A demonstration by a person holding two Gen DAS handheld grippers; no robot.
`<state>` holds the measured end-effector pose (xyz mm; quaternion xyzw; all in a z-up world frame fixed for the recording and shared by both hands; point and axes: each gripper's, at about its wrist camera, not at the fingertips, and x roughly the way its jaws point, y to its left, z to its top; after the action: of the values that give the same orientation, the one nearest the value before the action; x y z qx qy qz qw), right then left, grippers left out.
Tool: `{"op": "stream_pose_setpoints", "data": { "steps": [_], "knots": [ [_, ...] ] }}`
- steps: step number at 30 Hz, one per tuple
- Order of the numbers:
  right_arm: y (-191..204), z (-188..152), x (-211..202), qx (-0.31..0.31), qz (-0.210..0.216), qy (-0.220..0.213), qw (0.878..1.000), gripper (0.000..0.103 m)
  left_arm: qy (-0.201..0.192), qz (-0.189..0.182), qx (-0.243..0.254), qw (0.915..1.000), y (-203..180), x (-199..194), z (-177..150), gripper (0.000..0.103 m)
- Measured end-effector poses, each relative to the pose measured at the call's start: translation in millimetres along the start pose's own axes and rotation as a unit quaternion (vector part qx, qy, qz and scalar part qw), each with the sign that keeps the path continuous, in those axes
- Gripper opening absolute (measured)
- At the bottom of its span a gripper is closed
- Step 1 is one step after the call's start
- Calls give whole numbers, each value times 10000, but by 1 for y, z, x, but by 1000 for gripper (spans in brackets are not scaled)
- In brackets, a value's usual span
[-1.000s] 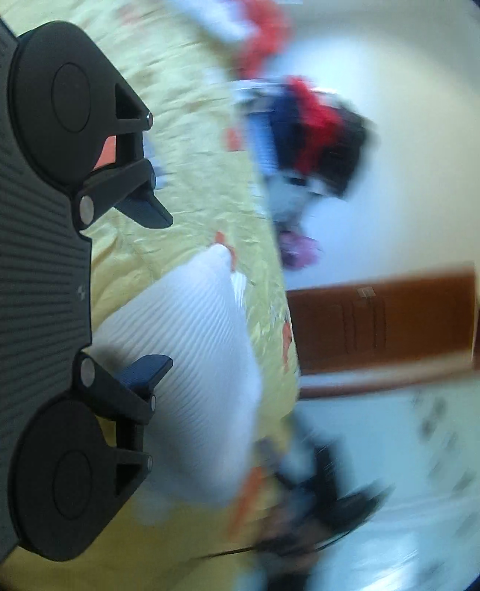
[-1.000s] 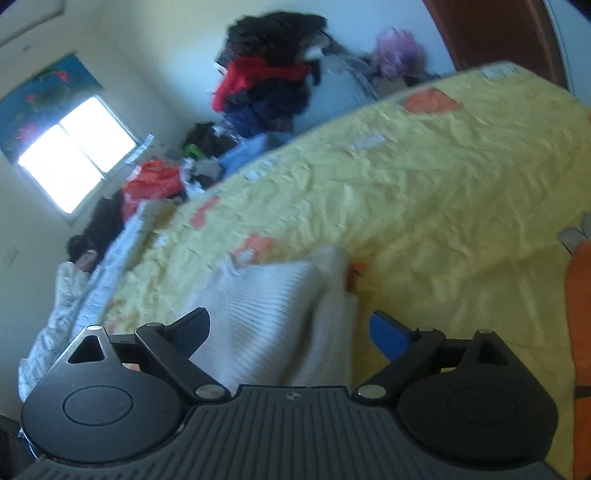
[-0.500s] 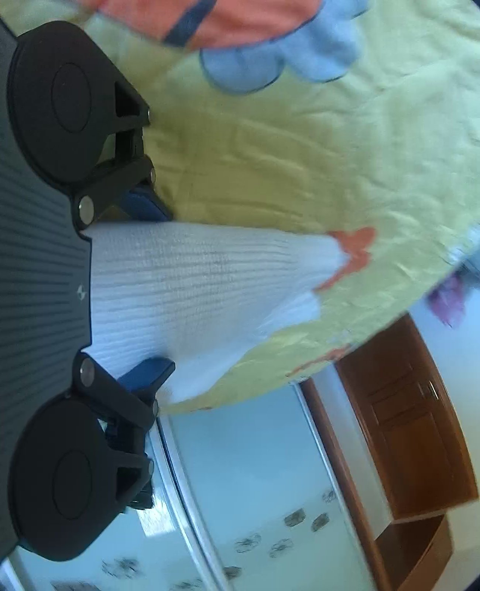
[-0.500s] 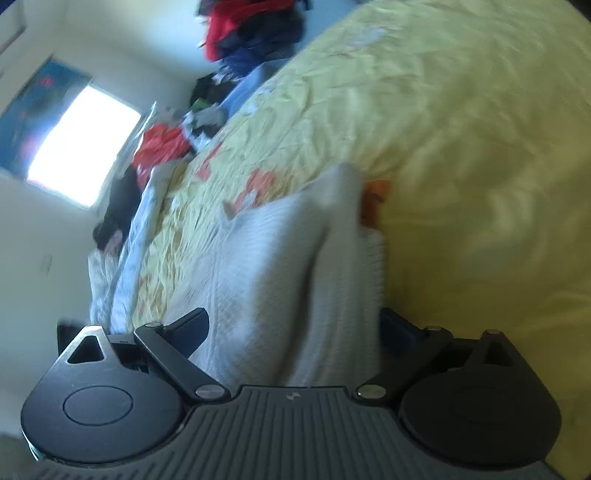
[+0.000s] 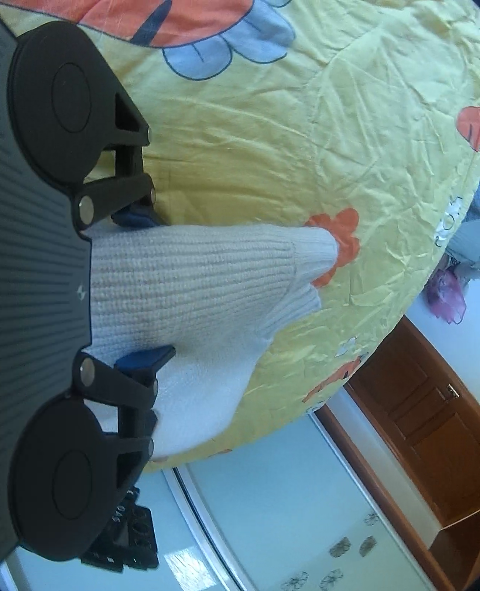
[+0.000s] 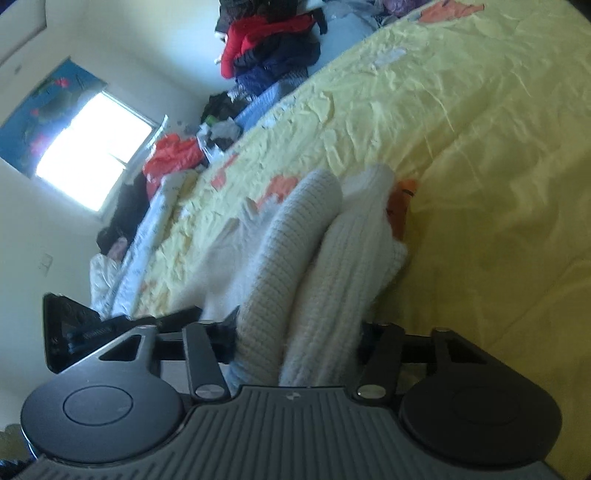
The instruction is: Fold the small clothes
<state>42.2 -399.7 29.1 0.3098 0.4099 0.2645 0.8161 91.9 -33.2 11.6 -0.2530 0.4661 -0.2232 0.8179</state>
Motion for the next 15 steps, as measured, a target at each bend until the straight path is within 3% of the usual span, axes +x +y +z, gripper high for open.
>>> {"op": "stream_pose_setpoints", "data": {
  "steps": [8, 15],
  "knots": [
    [27, 6, 2, -71, 91, -88, 9999, 46, -13, 97, 96, 9999, -2, -19, 6, 54],
    [53, 11, 36, -102, 422, 31, 9991, 46, -315, 493, 278, 9979, 8, -60, 25, 54]
  ]
}}
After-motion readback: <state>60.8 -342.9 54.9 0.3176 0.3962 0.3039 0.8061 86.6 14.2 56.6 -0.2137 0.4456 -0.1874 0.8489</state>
